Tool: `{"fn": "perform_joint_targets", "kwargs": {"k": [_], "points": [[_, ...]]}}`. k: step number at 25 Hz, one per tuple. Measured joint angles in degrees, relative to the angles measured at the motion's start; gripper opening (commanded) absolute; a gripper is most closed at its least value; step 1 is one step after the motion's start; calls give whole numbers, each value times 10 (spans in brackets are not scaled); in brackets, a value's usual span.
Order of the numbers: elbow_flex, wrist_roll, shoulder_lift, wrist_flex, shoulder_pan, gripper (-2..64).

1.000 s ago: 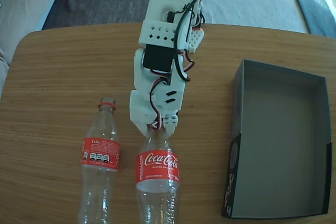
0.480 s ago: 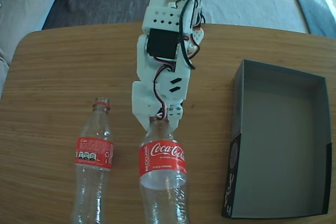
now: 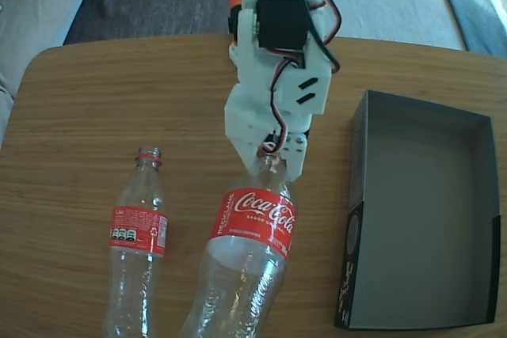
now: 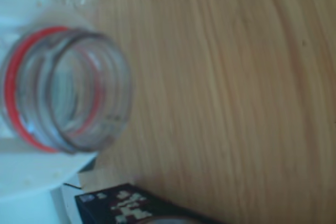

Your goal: Grasp the bottles and put them in the box.

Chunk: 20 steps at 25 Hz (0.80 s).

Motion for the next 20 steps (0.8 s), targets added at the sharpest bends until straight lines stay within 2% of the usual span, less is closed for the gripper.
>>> {"fn": "perform_joint_targets", "kwargs": {"k": [6,10,16,20], "points": [[-83,85,7,97,-69,0],[-145,149,7,156,-157,0],[-179,227,7,197,-270,-2],[-180,289,7,194,-360,-2]]}}
